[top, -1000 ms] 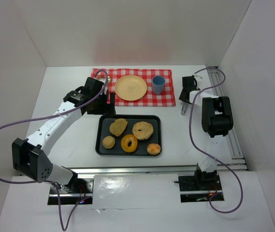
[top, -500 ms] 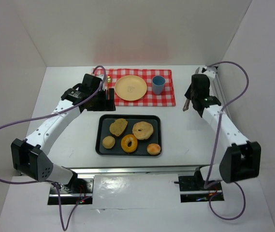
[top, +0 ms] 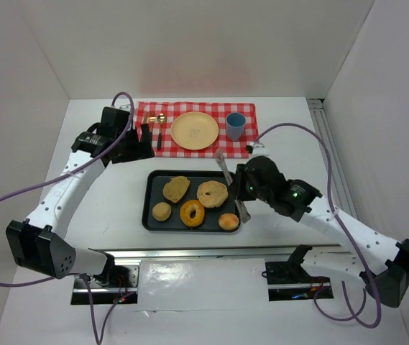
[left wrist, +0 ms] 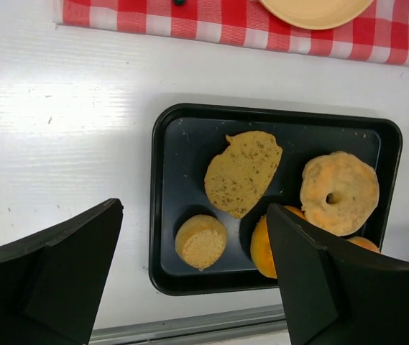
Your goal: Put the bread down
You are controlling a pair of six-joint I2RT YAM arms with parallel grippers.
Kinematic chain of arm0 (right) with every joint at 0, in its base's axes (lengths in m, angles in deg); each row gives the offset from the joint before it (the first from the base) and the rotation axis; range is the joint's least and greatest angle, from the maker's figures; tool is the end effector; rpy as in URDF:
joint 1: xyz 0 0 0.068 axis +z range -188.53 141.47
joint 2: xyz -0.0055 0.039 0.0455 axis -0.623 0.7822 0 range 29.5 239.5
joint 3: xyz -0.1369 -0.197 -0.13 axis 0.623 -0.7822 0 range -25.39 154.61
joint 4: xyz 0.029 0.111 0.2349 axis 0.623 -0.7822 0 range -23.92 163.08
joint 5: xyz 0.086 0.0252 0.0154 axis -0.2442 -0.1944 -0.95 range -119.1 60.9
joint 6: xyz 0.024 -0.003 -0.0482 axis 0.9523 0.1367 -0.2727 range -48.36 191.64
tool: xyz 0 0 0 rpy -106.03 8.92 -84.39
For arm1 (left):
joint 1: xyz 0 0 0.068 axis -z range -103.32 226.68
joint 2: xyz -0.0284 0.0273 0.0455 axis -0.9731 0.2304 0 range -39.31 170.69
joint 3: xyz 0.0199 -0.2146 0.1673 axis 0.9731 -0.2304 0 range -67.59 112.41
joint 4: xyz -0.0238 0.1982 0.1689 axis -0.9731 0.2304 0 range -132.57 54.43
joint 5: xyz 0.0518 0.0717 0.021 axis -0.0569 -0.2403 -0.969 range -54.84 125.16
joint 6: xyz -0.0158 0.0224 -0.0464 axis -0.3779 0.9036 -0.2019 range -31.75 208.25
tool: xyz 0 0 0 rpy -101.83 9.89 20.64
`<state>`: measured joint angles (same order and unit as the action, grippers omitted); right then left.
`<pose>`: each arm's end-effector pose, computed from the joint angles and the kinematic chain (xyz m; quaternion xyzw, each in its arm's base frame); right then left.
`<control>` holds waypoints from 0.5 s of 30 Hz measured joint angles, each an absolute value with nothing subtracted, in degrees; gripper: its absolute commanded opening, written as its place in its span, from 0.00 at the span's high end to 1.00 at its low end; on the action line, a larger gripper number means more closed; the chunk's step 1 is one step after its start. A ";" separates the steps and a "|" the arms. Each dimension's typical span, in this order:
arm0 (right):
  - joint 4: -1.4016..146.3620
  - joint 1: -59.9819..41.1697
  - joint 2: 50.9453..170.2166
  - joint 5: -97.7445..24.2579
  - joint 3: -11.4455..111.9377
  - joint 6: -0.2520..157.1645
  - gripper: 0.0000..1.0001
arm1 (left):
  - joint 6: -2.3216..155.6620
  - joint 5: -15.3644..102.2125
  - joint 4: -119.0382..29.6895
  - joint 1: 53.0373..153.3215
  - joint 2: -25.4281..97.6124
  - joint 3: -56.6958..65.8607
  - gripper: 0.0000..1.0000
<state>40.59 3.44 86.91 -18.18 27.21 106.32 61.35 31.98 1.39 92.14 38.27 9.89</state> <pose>0.1633 0.1379 0.3092 -0.0147 0.8929 0.2071 0.3995 0.2773 -0.0745 0.3548 -0.1025 0.9147 -0.1170 0.3730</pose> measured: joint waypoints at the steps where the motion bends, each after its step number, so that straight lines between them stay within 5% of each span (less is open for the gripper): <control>1: 39.43 6.31 87.32 -18.23 27.91 106.93 0.72 | 60.90 32.00 1.68 91.64 38.27 9.86 0.06; 8: 36.65 19.97 100.61 -19.34 37.35 108.28 0.64 | 58.86 32.07 2.51 90.20 38.14 7.92 0.06; 15: 36.10 20.82 106.58 -26.14 38.95 106.06 0.55 | 58.03 32.07 2.86 88.10 37.11 6.87 0.06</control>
